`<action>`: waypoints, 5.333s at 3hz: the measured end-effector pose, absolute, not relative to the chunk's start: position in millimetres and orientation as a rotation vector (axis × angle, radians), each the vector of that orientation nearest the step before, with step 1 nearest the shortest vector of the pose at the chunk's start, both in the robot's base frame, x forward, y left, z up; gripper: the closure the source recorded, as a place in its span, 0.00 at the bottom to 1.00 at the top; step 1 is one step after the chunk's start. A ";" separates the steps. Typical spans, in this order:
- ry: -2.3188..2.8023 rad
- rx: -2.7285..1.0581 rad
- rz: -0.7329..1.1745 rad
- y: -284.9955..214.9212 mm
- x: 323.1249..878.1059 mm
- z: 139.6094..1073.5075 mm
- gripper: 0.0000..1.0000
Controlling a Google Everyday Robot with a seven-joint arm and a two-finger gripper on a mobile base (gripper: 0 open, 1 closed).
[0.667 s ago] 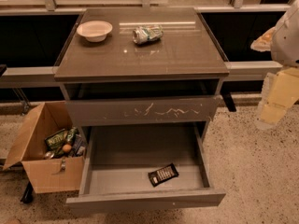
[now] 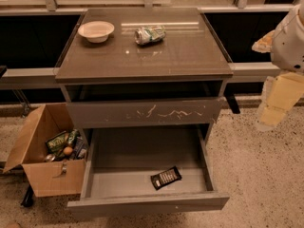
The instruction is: Pick rxbar chocolate from middle drawer and place on counter
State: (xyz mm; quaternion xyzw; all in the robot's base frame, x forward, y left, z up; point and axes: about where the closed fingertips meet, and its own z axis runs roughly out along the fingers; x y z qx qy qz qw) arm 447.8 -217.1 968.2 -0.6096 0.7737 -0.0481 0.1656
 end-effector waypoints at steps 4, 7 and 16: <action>1.730 -1.984 0.264 -172.9 522.5 748.0 0.00; 1.796 -2.133 0.347 -184.6 502.6 591.1 0.00; 1.699 -2.040 0.578 -101.4 562.6 388.6 0.00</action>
Offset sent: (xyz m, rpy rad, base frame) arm 0.1021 0.0265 -0.1973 0.1814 -0.0032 0.4359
